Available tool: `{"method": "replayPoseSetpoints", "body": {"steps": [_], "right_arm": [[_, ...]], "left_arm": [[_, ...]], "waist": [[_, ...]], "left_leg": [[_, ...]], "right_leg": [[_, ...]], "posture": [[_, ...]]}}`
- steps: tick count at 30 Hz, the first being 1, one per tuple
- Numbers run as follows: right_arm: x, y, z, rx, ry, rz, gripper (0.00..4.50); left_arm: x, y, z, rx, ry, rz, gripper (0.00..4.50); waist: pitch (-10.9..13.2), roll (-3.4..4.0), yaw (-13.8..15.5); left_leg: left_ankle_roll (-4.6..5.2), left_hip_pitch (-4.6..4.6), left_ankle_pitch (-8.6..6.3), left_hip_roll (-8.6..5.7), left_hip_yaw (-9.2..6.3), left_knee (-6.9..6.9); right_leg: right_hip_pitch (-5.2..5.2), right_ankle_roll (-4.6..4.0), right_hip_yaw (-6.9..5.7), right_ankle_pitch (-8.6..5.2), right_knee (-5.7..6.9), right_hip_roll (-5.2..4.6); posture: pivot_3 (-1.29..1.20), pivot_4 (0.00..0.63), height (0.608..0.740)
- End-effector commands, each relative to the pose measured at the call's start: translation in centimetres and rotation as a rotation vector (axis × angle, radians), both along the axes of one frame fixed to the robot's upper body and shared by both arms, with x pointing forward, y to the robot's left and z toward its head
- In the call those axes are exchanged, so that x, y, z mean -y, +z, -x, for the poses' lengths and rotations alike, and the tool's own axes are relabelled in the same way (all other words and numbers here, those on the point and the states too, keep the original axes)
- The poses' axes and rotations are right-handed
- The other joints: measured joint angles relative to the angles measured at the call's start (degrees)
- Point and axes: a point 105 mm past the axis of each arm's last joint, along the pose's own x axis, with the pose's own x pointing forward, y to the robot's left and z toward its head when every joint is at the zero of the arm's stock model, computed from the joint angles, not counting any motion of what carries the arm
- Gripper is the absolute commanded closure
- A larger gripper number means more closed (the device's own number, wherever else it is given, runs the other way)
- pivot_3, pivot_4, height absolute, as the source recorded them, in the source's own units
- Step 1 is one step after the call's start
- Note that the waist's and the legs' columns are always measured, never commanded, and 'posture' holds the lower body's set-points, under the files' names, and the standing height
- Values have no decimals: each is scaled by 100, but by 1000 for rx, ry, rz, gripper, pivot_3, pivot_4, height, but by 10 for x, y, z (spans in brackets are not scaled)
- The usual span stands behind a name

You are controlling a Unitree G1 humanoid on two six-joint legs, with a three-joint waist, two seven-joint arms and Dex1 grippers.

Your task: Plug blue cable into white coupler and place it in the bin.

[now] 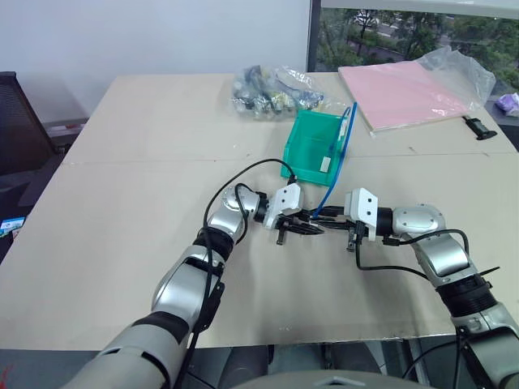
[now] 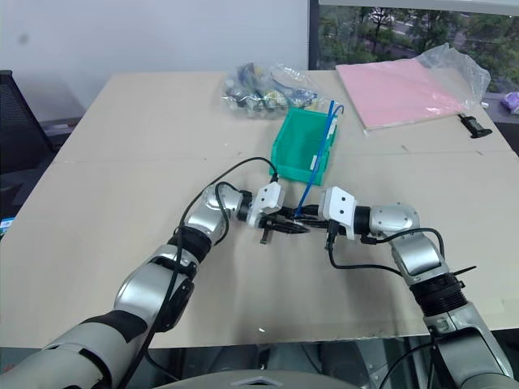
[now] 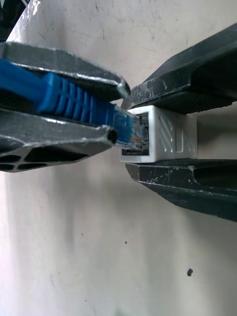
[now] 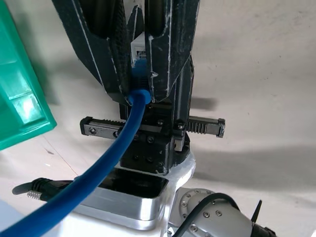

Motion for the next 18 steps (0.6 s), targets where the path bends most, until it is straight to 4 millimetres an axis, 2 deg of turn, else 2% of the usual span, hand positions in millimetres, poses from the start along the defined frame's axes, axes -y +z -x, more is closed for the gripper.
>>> {"method": "replayPoseSetpoints", "body": {"steps": [1, 5, 8, 10, 13, 15, 18], "right_arm": [[7, -26, -1, -112, -2, 78, 4500], [11, -58, 0, -256, -17, 184, 4500], [22, -92, 6, -374, -53, 325, 4500], [29, -107, 14, -398, -42, 400, 4500], [8, -79, 0, -333, -72, 190, 4500], [-7, -40, -11, -264, -70, -24, 4500], [-13, -4, -14, -207, -47, -196, 4500]], "left_arm": [[1, -17, 13, -55, -54, -56, 3902], [3, -18, 14, -55, -59, -54, 3902], [3, -18, 14, -55, -56, -50, 3902], [3, -18, 14, -55, -54, -48, 3902], [1, -19, 15, -56, -53, -48, 3902], [0, -20, 15, -59, -50, -51, 3902], [-1, -21, 15, -71, -41, -52, 3902]], "waist": [[-2, -1, 0], [-14, -5, -6], [-44, -10, -18], [-98, -21, -18], [-108, -30, -19], [-112, -42, -30], [-101, -33, -80]], "left_leg": [[0, 1, 0, 0, 0, 0], [0, 4, 0, 0, -3, 0], [0, 15, 0, 0, -10, -1], [2, 29, -1, 0, -19, -4], [24, 82, -14, 0, -21, -19], [28, 146, -17, -3, -23, -81], [28, 146, -17, -3, -39, -84]], "right_leg": [[1, 0, 0, 0, 0, 0], [3, 0, 0, 0, 1, 1], [12, 0, 4, 0, 2, 4], [18, 0, 4, 0, 2, 9], [63, -1, 5, -1, -5, 10], [96, -1, 19, -1, -17, 11], [89, -3, 19, 0, -8, 18]], "posture": [[0, 150, 739], [0, 150, 739], [0, 150, 739], [0, 150, 739], [0, 150, 739], [0, 150, 739], [0, 150, 739]]}}
